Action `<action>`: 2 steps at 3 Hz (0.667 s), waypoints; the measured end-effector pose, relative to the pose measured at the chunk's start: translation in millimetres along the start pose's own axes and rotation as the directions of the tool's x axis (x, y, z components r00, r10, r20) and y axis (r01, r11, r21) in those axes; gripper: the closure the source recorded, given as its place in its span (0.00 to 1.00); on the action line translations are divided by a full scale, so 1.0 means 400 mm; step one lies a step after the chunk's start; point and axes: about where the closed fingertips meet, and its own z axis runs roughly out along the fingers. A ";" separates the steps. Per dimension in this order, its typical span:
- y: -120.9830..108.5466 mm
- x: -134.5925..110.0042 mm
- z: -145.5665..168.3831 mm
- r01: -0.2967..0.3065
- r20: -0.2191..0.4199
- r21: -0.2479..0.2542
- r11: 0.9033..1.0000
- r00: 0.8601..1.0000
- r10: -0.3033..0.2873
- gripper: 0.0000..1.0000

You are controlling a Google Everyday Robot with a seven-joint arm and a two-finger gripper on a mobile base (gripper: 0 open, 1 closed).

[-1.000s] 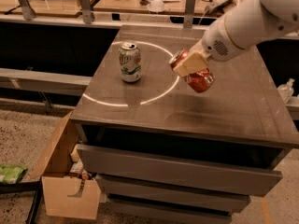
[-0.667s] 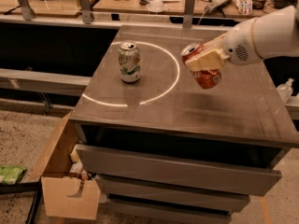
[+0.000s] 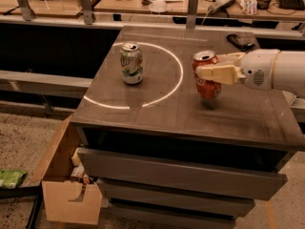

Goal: Place coke can upright

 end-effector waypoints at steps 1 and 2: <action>0.012 0.027 0.003 -0.046 0.056 -0.036 0.998 0.997 0.048 0.83; 0.025 0.043 0.008 -0.070 0.092 -0.066 0.995 0.993 0.076 0.60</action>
Offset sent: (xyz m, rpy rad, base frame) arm -0.0156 0.0042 -0.0258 0.1940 0.0060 0.0473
